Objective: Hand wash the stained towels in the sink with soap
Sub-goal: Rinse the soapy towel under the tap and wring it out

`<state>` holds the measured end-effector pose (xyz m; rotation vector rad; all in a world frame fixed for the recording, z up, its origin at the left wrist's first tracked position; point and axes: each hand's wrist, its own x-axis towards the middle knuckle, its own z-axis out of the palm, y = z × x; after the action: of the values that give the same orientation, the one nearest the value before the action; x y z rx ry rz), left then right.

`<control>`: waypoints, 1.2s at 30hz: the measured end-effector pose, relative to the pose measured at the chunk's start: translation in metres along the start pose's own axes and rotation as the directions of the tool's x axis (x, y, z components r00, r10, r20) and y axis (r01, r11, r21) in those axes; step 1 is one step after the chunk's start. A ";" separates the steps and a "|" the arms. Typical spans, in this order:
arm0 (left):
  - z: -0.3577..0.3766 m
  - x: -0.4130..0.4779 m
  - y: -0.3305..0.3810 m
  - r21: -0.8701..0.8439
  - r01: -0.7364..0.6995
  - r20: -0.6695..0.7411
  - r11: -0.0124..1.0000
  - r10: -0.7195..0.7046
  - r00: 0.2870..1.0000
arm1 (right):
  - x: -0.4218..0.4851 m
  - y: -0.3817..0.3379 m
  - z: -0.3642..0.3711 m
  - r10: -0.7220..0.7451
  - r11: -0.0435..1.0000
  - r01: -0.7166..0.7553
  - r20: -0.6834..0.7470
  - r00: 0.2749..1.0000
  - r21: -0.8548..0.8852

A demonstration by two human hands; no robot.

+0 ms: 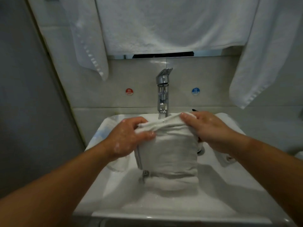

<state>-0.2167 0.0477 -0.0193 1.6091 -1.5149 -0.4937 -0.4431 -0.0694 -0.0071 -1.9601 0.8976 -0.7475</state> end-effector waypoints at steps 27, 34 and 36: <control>0.048 -0.023 -0.039 0.525 0.098 0.219 0.845 -0.245 0.944 | -0.032 0.046 0.030 0.183 0.806 -0.002 0.246 0.952 -0.592; 0.047 -0.040 -0.031 0.632 -0.265 0.621 0.728 -0.272 0.736 | -0.063 0.053 0.054 0.173 0.531 0.431 0.591 0.788 -0.729; 0.050 -0.041 -0.036 0.656 -0.318 0.615 0.684 -0.240 0.751 | -0.061 0.051 0.059 0.113 0.482 0.478 0.593 0.797 -0.734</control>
<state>-0.2407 0.0675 -0.0857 2.1229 -2.5452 -0.4840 -0.4481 -0.0147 -0.0892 -2.9943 0.6952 0.3792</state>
